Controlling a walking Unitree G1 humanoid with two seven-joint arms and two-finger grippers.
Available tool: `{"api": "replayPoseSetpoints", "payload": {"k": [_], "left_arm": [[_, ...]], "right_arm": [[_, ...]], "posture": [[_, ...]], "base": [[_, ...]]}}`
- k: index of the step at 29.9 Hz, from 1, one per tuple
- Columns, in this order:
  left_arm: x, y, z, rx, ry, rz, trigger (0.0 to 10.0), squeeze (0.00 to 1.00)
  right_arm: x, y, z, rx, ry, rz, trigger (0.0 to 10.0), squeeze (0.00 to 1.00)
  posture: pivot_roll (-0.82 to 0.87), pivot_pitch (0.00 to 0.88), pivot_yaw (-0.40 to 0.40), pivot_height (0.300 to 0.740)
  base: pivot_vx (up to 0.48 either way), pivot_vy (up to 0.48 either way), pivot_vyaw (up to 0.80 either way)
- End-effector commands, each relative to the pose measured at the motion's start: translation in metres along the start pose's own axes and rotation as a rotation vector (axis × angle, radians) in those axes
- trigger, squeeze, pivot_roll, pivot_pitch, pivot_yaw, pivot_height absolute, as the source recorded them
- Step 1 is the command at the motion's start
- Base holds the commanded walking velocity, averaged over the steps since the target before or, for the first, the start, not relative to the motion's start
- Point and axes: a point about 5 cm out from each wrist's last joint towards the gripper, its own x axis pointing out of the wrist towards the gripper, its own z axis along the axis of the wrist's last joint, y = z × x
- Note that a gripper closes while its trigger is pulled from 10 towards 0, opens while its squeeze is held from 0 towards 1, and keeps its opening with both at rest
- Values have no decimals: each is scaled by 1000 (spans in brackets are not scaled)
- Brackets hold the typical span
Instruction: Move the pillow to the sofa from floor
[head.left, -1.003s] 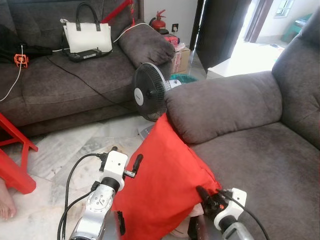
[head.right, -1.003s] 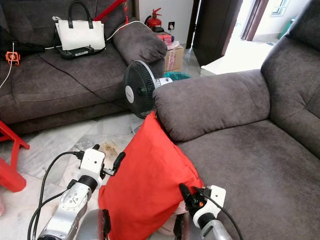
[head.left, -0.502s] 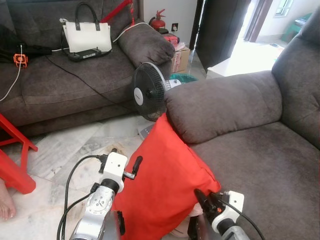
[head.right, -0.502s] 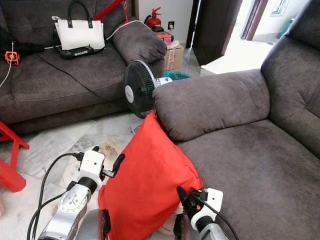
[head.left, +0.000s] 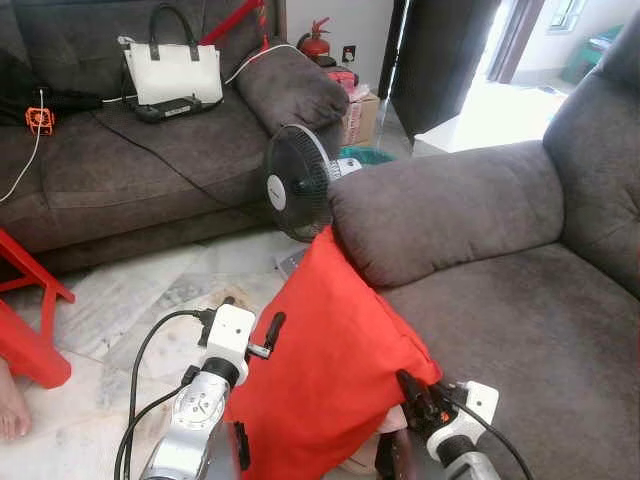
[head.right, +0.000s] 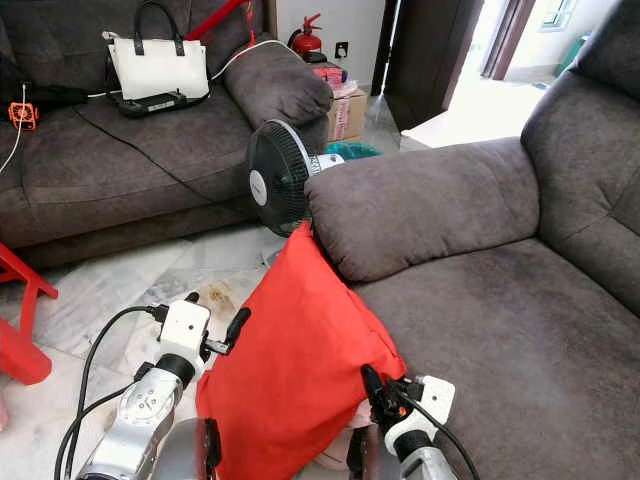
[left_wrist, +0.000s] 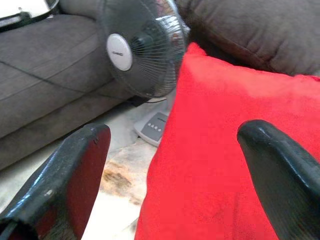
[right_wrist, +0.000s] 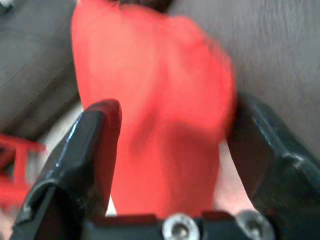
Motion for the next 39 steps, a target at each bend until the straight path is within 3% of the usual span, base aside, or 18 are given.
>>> {"api": "replayPoseSetpoints", "payload": {"k": [1,5,11,13,18,22,24,27,33,36,38,39], "left_arm": [[3,-3,4,7,-9,-13,10000,0],[3,-2,4,9,-14,-10,10000,0],[3,-4,6,30,-21,-23,10000,0],[3,-5,6,31,-26,-24,10000,0],[1,-3,7,34,-32,-17,10000,0],[0,-1,6,36,-30,-10,10000,0],[1,-2,5,36,-27,-12,10000,0],[2,-4,5,35,-24,-19,10000,0],[2,-5,5,30,-26,-13,10000,0],[2,-5,4,29,-23,-11,10000,0],[1,-5,3,29,-17,-12,10000,0],[1,-5,3,29,-17,-12,10000,0]], "right_arm": [[43,24,62,-61,-123,55,10000,0],[61,44,105,-90,-264,108,10000,0],[65,56,118,-149,-309,157,10000,0],[64,57,119,-215,-306,158,10000,0],[49,50,107,-264,-328,170,10000,0],[35,46,85,-211,-258,213,10000,0],[32,41,75,-245,-202,203,10000,0],[34,33,65,-271,-118,145,10000,0],[41,33,61,-178,-61,99,10000,0],[44,32,58,-183,-24,82,10000,0],[43,25,46,-215,85,23,10000,0],[43,25,46,-215,85,23,10000,0]], "posture": [[177,14,-79,571],[174,15,-77,571],[170,14,-78,571],[170,14,-79,571],[169,16,-79,571],[155,19,-77,571],[152,19,-76,571],[151,17,-80,571],[164,15,-90,571],[164,16,-91,571],[163,14,-91,571],[163,14,-91,571]], "base": [[0,0,0],[0,0,0],[0,0,0],[0,0,0],[0,0,0],[0,0,0],[0,0,0],[0,0,0],[0,0,0],[0,0,0],[0,0,0],[0,0,0]]}}
